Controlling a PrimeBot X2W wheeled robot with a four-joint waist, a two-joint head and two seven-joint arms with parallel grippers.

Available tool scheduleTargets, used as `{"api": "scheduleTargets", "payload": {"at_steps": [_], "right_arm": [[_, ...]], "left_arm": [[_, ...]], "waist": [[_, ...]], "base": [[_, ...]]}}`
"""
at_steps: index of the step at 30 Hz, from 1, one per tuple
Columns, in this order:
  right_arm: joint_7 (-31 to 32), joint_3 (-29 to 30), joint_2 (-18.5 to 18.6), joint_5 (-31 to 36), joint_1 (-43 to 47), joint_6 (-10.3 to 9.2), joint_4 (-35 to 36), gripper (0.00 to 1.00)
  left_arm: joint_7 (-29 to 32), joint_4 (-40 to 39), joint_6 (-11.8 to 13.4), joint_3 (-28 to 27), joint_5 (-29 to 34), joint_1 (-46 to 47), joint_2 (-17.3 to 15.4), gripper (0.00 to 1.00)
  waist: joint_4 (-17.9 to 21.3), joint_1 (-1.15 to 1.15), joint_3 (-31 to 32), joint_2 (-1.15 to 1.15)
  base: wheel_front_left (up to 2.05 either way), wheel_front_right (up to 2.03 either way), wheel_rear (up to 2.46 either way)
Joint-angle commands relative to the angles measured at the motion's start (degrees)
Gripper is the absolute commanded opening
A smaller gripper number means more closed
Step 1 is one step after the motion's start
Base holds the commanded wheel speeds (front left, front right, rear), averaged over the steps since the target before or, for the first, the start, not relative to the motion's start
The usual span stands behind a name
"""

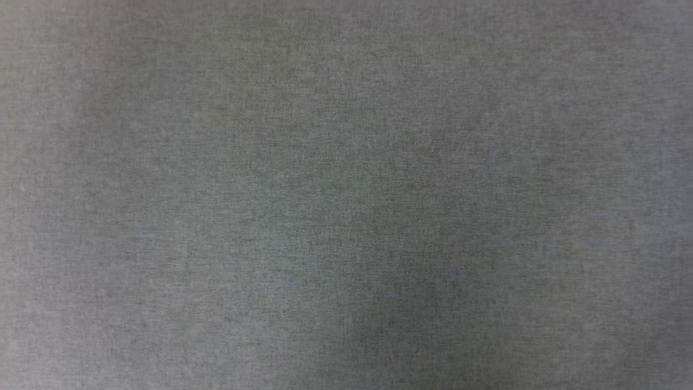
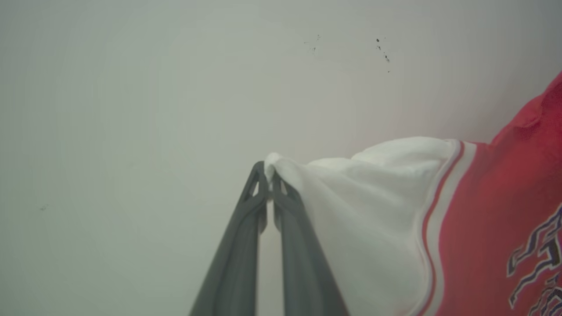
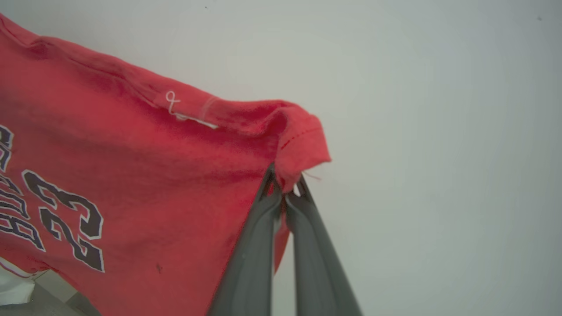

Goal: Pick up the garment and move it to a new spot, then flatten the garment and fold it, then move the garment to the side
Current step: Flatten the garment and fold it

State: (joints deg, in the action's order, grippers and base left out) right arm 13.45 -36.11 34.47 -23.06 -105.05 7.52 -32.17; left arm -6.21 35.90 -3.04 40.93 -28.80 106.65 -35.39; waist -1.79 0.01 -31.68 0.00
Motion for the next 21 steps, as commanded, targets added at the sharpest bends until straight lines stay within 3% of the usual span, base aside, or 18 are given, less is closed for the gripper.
{"api": "scheduleTargets", "payload": {"at_steps": [1,10,21], "right_arm": [[-0.58,-1.00,-0.67,-0.29,-0.33,-0.06,-1.02,0.00],[-5.10,-9.90,-1.71,-2.56,6.18,-0.06,-6.81,0.00],[-12.65,-19.27,-4.36,-9.23,24.11,-0.06,-9.93,0.00]], "left_arm": [[-0.51,1.14,-0.43,0.51,0.17,0.55,0.62,0.00],[-5.47,9.29,-2.79,3.46,-1.40,-6.22,4.42,0.00],[-8.78,10.29,-3.75,7.15,-4.35,-28.56,6.08,0.00]], "waist": [[-0.18,-0.01,-0.72,0.00],[-0.62,-0.01,-1.40,0.00],[-0.52,-0.01,3.26,0.00]], "base": [[0.00,0.00,0.00],[0.00,0.00,0.00],[0.00,0.00,0.00]]}}
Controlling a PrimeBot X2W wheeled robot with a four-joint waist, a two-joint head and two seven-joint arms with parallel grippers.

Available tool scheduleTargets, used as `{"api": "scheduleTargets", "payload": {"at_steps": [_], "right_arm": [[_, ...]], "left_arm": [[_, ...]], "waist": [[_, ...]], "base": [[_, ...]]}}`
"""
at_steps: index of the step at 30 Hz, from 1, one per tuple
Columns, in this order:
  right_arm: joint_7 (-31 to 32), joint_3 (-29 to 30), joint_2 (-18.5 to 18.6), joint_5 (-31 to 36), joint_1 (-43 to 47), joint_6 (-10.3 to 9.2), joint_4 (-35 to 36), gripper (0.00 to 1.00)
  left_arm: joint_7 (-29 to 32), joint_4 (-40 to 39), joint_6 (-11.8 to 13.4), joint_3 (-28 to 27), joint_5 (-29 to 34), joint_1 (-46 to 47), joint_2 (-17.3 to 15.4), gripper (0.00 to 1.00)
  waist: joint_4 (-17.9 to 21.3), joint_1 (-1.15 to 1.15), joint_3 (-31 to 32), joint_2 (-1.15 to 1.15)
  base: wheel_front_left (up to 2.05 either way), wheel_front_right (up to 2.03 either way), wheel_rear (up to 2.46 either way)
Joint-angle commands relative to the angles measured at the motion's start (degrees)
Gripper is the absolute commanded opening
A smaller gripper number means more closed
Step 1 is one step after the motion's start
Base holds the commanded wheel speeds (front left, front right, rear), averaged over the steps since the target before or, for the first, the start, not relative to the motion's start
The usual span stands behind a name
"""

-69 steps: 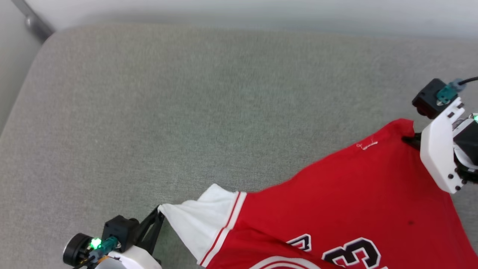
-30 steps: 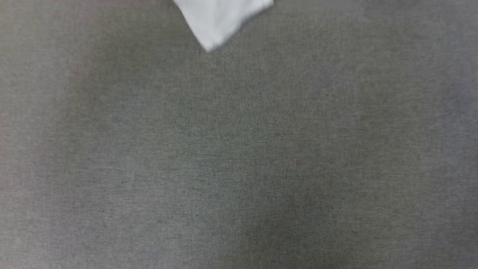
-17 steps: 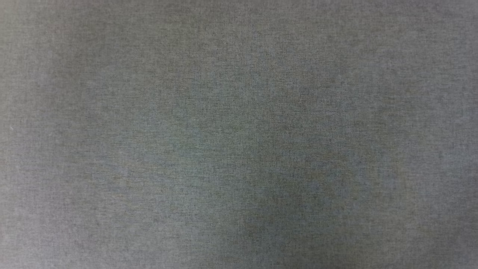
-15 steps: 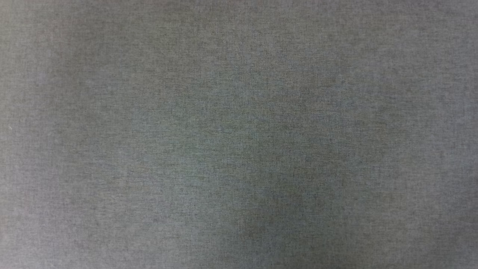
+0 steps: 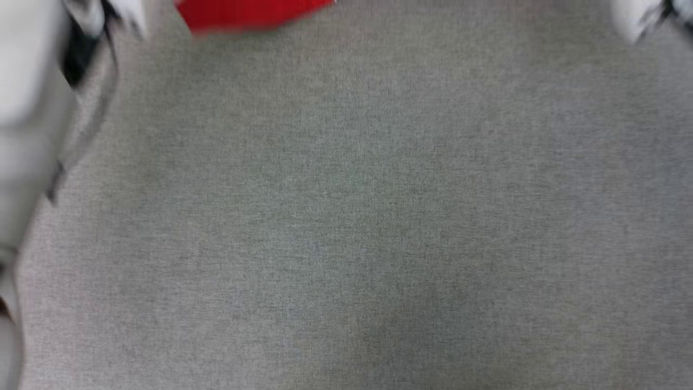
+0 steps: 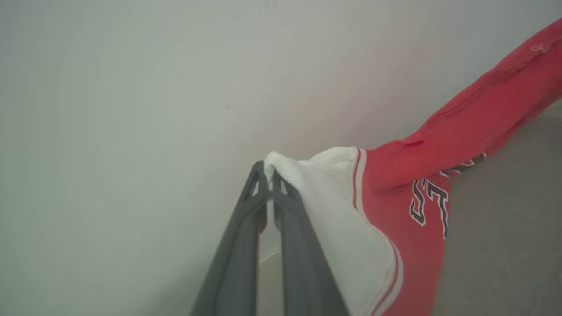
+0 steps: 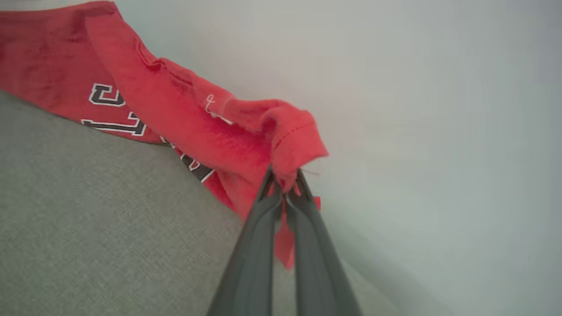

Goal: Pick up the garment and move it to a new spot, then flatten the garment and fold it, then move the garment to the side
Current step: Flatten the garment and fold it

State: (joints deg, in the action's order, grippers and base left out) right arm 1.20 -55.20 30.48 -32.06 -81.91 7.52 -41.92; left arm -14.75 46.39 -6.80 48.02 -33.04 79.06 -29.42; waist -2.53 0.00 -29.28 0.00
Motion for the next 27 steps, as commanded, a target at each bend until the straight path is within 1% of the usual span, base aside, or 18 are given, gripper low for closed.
{"api": "scheduleTargets", "payload": {"at_steps": [1,4,5,8,10,14,15,16,20,27], "right_arm": [[-1.00,-0.74,-0.66,-0.72,2.94,-0.06,-0.18,0.00],[-2.80,-2.16,-0.93,-1.95,8.06,-0.06,0.04,0.00],[-3.47,-2.58,-0.64,-2.50,9.98,-0.06,0.18,0.00],[-4.60,-4.51,1.18,-4.08,15.06,-0.06,1.18,0.00],[-5.58,-5.57,2.59,-5.20,18.35,-0.06,1.97,0.00],[-6.72,-7.49,5.66,-7.57,25.42,-0.06,4.16,0.00],[-6.87,-7.80,6.45,-8.11,27.02,-0.06,4.78,0.00],[-6.87,-7.80,6.45,-8.11,27.02,-0.06,4.78,0.00],[-6.76,-8.37,9.07,-10.16,33.48,-0.06,7.77,0.00],[-5.12,-8.28,13.24,-12.39,45.51,-0.06,12.54,0.00]], "left_arm": [[-0.33,-0.91,0.35,0.11,-0.37,-3.32,0.01,0.00],[-0.49,-3.62,1.24,-0.14,-1.26,-11.02,0.04,0.00],[-0.51,-4.96,1.53,0.04,-1.50,-13.97,0.25,0.00],[-0.54,-9.47,3.40,0.27,-1.97,-22.93,-0.47,0.00],[-0.55,-12.78,4.95,-0.12,-2.53,-28.36,-1.57,0.00],[-0.35,-18.66,6.95,1.04,-3.79,-39.50,-4.18,0.00],[-0.14,-20.17,7.56,1.22,-4.22,-41.84,-4.93,0.00],[-0.14,-20.17,7.56,1.22,-4.22,-41.84,-4.93,0.00],[2.72,-26.54,9.72,3.12,-6.13,-51.19,-8.14,0.00],[8.23,-38.31,14.39,6.67,-9.49,-65.18,-12.93,0.00]], "waist": [[0.29,0.00,1.45,0.00],[0.34,0.00,3.55,0.00],[0.24,0.00,4.44,0.00],[0.17,0.00,7.24,0.00],[0.16,0.00,9.44,0.00],[0.15,0.00,13.72,0.00],[0.22,0.00,14.77,0.00],[0.22,0.00,14.77,0.00],[0.49,0.00,19.00,0.00],[0.52,0.00,25.48,0.00]], "base": [[0.00,0.00,0.00],[0.00,0.00,0.00],[0.00,0.00,0.00],[0.00,0.00,0.00],[0.00,0.00,0.00],[0.00,0.00,0.00],[0.00,0.00,0.00],[0.00,0.00,0.00],[0.00,0.00,0.00],[0.00,0.00,0.00]]}}
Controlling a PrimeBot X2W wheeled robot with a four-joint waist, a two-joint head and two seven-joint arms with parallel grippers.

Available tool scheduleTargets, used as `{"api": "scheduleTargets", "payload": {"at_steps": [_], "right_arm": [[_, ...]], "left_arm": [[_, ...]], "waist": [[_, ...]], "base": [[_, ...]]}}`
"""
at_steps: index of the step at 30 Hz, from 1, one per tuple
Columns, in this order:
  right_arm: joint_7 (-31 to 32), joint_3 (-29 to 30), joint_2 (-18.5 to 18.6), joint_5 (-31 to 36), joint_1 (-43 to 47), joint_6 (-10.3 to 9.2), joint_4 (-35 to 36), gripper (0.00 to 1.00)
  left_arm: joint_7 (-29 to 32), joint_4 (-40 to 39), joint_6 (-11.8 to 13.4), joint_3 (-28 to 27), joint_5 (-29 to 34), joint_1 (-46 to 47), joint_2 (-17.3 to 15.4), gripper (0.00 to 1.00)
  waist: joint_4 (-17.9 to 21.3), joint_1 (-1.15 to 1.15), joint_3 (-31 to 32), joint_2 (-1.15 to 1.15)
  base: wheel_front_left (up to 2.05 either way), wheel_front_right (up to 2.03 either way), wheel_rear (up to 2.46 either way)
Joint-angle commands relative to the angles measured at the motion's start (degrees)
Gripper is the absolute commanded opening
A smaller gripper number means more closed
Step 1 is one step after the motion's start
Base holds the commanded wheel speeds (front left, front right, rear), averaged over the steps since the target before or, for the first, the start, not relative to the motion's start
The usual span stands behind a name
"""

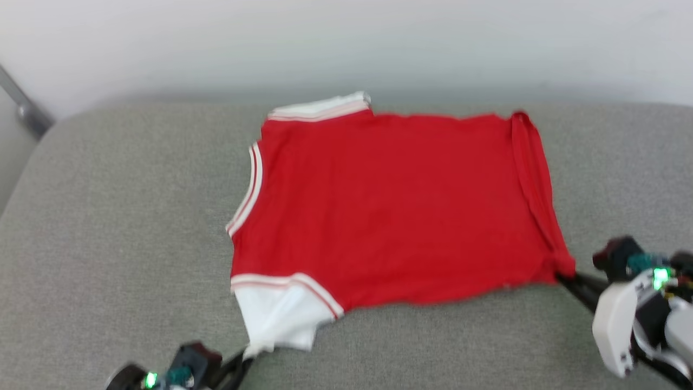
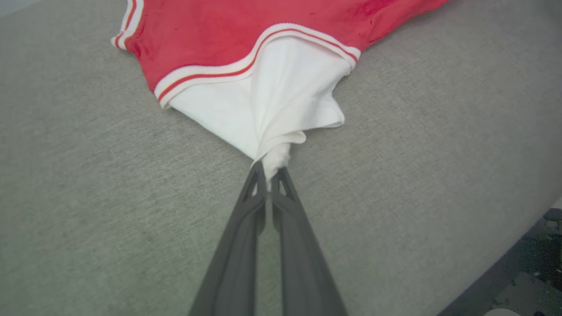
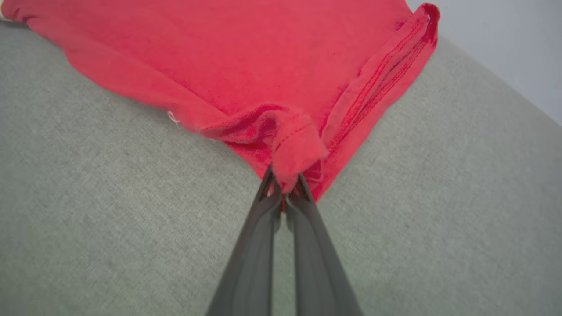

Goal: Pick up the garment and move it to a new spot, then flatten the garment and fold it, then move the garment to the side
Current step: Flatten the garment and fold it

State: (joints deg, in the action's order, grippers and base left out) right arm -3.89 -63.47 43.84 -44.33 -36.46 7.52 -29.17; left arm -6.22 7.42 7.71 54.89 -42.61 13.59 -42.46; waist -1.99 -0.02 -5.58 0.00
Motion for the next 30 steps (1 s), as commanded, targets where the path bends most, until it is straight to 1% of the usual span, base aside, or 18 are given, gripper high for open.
{"api": "scheduleTargets", "payload": {"at_steps": [1,6,9,14,18,22,26,30], "right_arm": [[0.10,0.26,0.45,-0.18,1.68,-0.06,0.45,0.00],[0.14,2.77,2.69,-1.18,10.68,-0.06,2.92,0.00],[0.67,4.45,4.16,-1.21,15.62,-0.06,4.79,0.00],[1.59,8.96,5.25,-0.38,21.86,-0.06,6.94,0.00],[2.93,12.47,4.75,0.74,25.25,-0.07,8.40,0.00],[4.05,16.76,3.59,2.64,26.89,-0.07,9.47,0.00],[5.13,21.10,1.94,4.13,27.43,-0.07,10.74,0.00],[6.47,25.00,0.66,5.35,26.82,-0.07,12.43,0.00]], "left_arm": [[0.30,-0.73,0.51,0.11,-0.57,-1.34,-0.39,0.00],[3.69,-6.41,2.98,2.62,-2.30,-7.87,-3.08,0.00],[4.72,-8.63,4.52,2.97,-3.07,-10.29,-4.77,0.00],[6.47,-12.12,5.60,4.28,-4.70,-13.48,-5.27,0.00],[7.32,-12.74,5.78,4.92,-4.64,-13.87,-5.22,0.00],[6.77,-12.09,5.83,4.04,-4.25,-11.92,-5.08,0.00],[6.38,-11.34,4.89,2.70,-3.30,-8.70,-5.33,0.00],[6.92,-9.98,2.93,1.66,-1.21,-3.48,-5.61,0.00]], "waist": [[-0.03,0.02,2.55,0.00],[-0.50,0.02,5.96,0.00],[-0.70,0.02,6.91,0.00],[-0.81,0.02,7.48,0.00],[-0.96,0.02,7.52,0.00],[-0.79,0.02,7.27,0.00],[-0.51,0.02,6.83,0.00],[-0.26,0.02,6.14,0.00]], "base": [[0.00,0.00,0.00],[0.00,0.00,0.00],[0.00,0.00,0.00],[0.00,0.00,0.00],[0.00,0.00,0.00],[0.00,0.00,0.00],[0.00,0.00,0.00],[0.00,0.00,0.00]]}}
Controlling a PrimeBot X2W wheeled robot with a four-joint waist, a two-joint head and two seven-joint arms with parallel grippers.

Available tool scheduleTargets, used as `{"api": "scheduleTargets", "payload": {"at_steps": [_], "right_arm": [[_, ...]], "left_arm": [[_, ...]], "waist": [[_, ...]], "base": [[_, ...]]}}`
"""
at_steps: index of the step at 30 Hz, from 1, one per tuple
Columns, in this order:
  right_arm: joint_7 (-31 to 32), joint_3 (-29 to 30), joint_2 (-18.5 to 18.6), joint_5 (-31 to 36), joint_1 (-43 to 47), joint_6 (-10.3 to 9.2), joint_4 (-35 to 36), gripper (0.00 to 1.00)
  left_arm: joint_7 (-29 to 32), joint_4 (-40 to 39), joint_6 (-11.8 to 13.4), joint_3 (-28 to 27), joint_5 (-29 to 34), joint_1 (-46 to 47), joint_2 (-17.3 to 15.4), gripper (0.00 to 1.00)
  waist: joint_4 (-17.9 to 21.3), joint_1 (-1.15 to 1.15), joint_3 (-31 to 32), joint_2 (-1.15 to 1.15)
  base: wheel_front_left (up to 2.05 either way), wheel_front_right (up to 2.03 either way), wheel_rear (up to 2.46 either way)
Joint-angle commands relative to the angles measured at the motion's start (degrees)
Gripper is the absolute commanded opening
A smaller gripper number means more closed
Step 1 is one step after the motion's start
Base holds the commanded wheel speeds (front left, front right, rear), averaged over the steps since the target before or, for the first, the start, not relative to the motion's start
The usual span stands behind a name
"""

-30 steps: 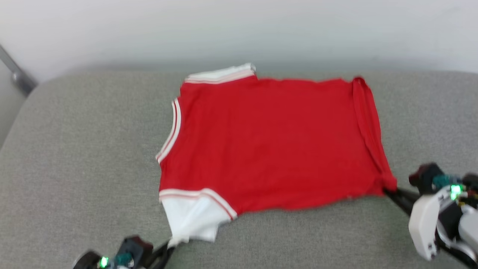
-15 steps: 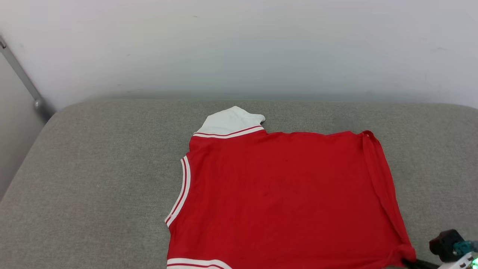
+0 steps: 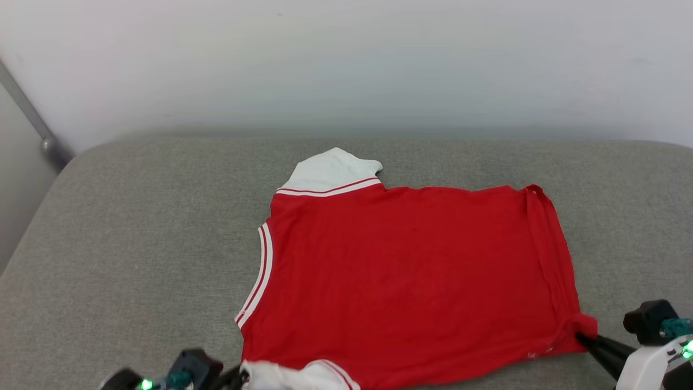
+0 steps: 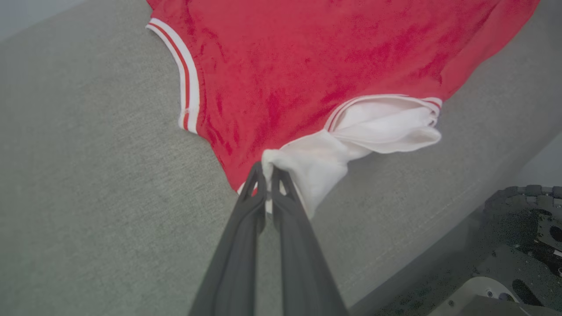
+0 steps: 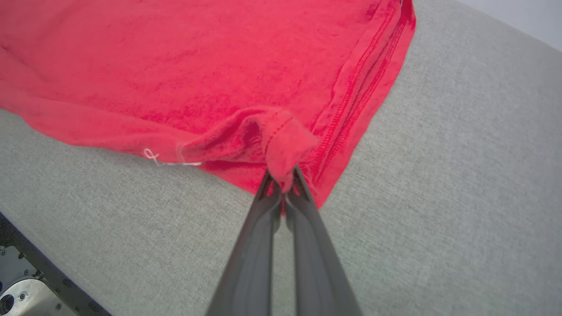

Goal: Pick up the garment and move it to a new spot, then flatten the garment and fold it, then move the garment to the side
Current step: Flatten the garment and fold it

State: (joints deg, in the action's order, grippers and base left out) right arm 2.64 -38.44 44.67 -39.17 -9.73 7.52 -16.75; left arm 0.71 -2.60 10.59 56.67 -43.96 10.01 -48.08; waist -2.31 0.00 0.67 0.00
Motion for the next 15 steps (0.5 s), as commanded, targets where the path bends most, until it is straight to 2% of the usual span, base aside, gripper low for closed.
{"api": "scheduleTargets", "payload": {"at_steps": [1,7,15], "right_arm": [[0.26,0.87,-0.33,0.64,-0.03,-0.07,0.40,0.00],[2.71,5.66,-0.77,2.50,-1.92,-0.07,3.37,0.00],[6.13,9.39,-2.95,4.59,-5.57,-0.07,5.57,0.00]], "left_arm": [[0.05,0.37,-0.45,-0.54,0.68,1.68,0.15,0.00],[2.12,2.68,-3.62,-2.04,3.26,11.28,1.40,0.00],[2.48,10.52,-8.30,-3.95,4.59,22.17,4.29,0.00]], "waist": [[0.15,0.00,-0.41,0.00],[1.27,0.00,-3.76,0.00],[3.16,0.00,-10.42,0.00]], "base": [[0.00,0.00,0.00],[0.00,0.00,0.00],[0.00,0.00,0.00]]}}
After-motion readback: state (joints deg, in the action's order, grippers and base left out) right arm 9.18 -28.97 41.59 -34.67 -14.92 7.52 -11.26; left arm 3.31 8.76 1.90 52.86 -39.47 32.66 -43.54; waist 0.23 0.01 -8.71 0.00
